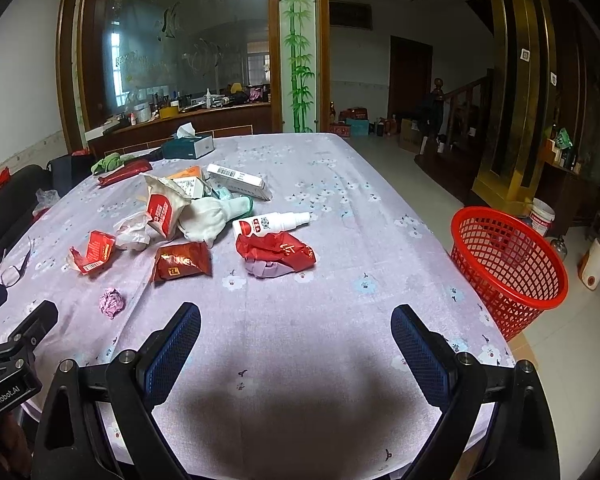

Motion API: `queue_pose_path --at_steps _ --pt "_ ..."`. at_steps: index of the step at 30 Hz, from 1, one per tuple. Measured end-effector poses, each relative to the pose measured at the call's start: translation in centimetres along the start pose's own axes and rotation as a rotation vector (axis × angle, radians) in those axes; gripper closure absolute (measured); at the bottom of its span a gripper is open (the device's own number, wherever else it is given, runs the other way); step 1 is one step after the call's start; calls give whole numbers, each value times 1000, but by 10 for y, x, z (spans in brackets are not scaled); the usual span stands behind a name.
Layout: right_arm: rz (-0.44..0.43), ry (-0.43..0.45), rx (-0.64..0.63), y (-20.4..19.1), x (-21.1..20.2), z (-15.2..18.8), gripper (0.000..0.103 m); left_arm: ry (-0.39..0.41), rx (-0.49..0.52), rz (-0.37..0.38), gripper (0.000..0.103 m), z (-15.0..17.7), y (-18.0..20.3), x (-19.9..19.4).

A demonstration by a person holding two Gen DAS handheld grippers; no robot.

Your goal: Collect trash

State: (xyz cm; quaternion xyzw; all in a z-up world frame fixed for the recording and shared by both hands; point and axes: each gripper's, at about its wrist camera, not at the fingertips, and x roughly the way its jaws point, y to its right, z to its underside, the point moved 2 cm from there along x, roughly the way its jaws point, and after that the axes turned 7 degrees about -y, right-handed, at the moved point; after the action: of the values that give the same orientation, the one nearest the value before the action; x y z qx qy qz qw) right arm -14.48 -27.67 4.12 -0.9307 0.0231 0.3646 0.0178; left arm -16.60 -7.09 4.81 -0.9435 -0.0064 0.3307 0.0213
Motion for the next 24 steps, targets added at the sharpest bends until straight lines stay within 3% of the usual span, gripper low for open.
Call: queue_pose_path --at_steps 24 --pt "-1 -11 -3 -2 3 2 5 -16 7 14 0 2 3 2"
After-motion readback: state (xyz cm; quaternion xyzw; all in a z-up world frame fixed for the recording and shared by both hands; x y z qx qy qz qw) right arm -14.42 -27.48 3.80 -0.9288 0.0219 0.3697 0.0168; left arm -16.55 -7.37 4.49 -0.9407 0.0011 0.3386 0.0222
